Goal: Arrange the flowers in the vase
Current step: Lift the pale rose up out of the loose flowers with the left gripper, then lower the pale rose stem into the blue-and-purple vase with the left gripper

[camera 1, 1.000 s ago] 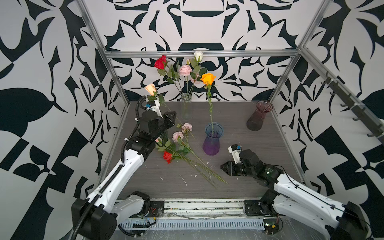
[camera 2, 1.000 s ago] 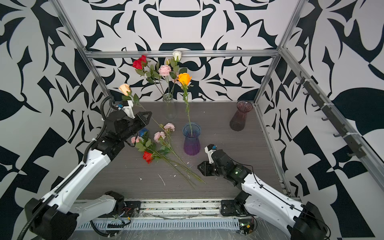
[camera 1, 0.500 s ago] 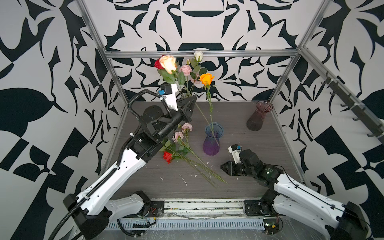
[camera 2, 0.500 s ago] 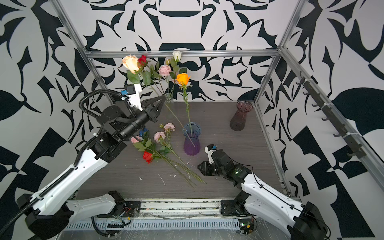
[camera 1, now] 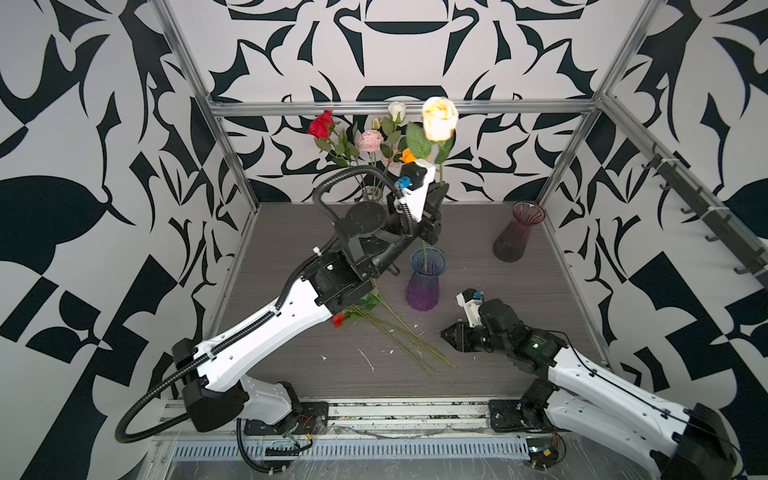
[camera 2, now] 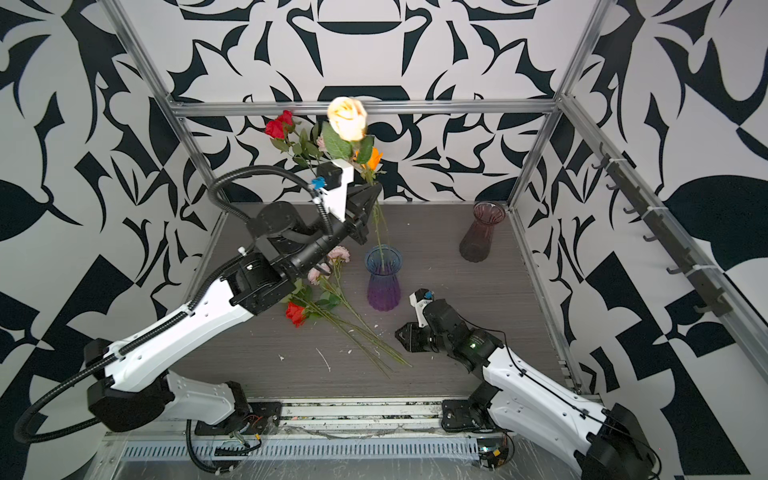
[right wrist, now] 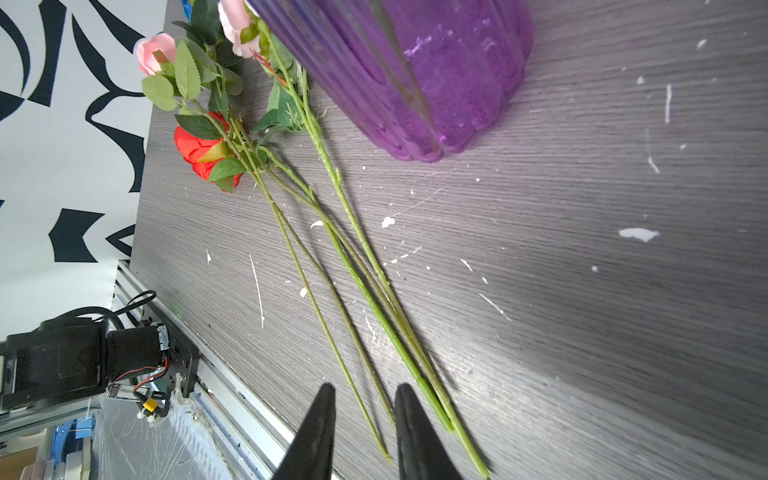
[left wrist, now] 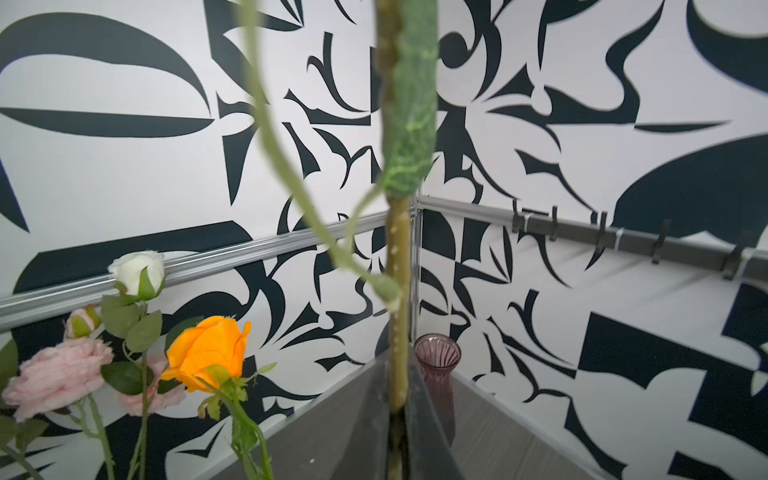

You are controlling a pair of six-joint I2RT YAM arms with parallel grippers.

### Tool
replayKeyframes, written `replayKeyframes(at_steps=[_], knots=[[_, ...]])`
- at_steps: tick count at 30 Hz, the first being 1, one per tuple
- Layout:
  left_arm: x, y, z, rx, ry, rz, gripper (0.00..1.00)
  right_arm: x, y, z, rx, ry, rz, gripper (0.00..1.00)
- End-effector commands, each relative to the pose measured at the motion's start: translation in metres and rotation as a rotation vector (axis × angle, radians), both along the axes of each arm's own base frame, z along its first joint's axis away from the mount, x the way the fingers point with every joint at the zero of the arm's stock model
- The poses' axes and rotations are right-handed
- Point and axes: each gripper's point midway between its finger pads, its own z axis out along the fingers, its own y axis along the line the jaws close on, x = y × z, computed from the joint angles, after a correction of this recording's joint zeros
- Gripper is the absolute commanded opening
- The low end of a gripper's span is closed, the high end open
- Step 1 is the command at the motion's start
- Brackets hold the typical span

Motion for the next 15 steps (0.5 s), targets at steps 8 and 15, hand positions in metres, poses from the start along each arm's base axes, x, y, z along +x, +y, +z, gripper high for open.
replayKeyframes(at_steps=[8, 15], knots=[[0.035, -0.021, -0.087, 0.279, 0.136, 0.133, 0.09, 0.001, 0.000, 0.008, 0.026, -0.029, 0.000, 0.29], [0.059, -0.023, -0.143, 0.431, 0.292, 0.211, 0.44, 0.002, 0.000, 0.008, 0.026, -0.028, -0.001, 0.29]])
